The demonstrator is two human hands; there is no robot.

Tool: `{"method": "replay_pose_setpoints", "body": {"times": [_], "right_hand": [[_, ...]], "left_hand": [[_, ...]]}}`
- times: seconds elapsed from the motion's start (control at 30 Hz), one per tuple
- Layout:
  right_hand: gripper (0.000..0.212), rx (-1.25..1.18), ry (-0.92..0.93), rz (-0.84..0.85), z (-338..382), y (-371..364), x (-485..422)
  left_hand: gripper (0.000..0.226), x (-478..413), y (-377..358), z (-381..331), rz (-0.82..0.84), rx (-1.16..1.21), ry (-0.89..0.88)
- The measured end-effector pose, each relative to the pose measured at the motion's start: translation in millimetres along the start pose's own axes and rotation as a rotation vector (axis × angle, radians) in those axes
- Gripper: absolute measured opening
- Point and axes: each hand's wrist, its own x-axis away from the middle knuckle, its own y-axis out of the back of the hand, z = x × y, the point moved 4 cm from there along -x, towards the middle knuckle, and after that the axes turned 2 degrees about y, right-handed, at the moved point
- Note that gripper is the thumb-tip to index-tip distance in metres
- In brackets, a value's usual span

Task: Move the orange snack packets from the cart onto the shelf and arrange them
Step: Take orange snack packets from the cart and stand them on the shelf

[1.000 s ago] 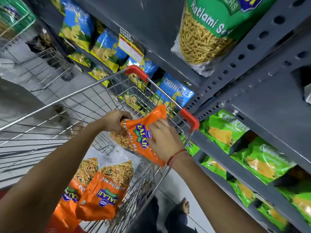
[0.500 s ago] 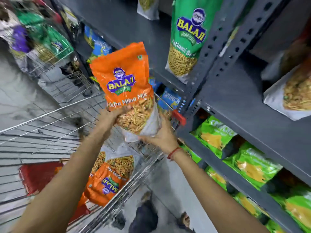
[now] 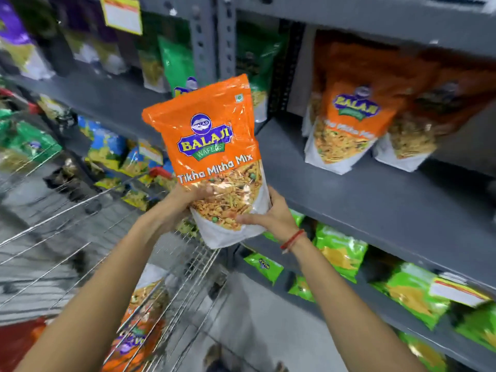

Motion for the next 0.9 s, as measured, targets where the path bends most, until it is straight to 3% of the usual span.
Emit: {"method": "replay_pose_setpoints", "body": {"times": [0.07,0.17,0.27,0.43,0.53,0.67,0.9], "right_hand": [[0.068,-0.001,0.010,-0.067,0.4,31.7,15.2],[0.065,0.014,0.025,-0.152,2.5,82.4,38.3],[0.075,0.072,0.038,-0.241,8.0,136.3,59.1],[0.081,0.186,0.012,-0.366,19.7,225.7,85.0],[0.073,0.309,0.027,-0.450,30.9,269.2,93.2],[0.076,0.321,0.034,-0.568,28.2,325.8,92.6],[0.091,0.296,-0.023,-0.683,-10.9,386.8,73.2]], "left_hand": [[0.084,-4.2,-34.7,-9.6,0.085,-0.052,-0.029],[0.040,-15.0,-89.1,-24.2,0.092,-0.112,-0.147],[0.041,-29.3,-145.5,-39.4,0.178,-0.139,-0.247],[0.072,-64.2,-238.0,-63.0,0.293,-0.175,-0.258],[0.087,-85.6,-284.9,-70.9,0.310,-0.211,-0.274],[0.074,-117.1,-340.9,-76.4,0.270,-0.255,-0.279],[0.051,-171.7,-401.9,-60.7,0.345,-0.257,-0.284]]}}
